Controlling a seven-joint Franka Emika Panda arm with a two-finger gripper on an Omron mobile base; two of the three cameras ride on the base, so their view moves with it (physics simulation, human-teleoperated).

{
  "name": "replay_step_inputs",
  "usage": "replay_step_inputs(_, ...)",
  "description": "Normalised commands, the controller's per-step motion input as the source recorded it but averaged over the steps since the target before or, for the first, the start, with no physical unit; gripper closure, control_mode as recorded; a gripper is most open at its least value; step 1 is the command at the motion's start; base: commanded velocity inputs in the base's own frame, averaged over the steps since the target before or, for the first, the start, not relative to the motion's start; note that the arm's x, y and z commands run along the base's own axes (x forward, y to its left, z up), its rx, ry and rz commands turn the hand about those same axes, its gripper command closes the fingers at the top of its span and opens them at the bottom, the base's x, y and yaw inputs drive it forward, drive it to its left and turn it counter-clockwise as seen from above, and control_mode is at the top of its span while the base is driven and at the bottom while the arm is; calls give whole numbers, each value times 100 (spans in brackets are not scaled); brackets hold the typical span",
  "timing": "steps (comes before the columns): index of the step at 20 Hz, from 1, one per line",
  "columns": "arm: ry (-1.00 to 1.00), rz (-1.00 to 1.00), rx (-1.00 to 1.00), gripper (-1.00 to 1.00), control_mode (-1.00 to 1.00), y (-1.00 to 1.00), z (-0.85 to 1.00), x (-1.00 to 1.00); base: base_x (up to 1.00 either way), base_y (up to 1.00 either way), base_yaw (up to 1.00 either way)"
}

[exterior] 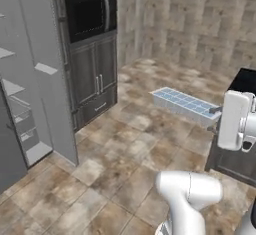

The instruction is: The ice cube tray has been filled with water. Take the tray and place it in the freezer to make ice. Close the freezer door after placing the tray.

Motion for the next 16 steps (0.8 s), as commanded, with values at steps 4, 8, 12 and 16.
replay_step_inputs(4, 0, 0, 0, 100, 100, 0, 0, 0, 76, 38, 44)
replay_step_inputs(8, 0, 0, 0, 100, 100, 0, 0, 0, 79, 46, 36)
replay_step_inputs(12, 0, 0, 0, 100, 100, 0, 0, 0, 86, 50, 32)
replay_step_inputs(16, 0, 0, 0, 100, 100, 0, 0, 0, 79, 44, 30)
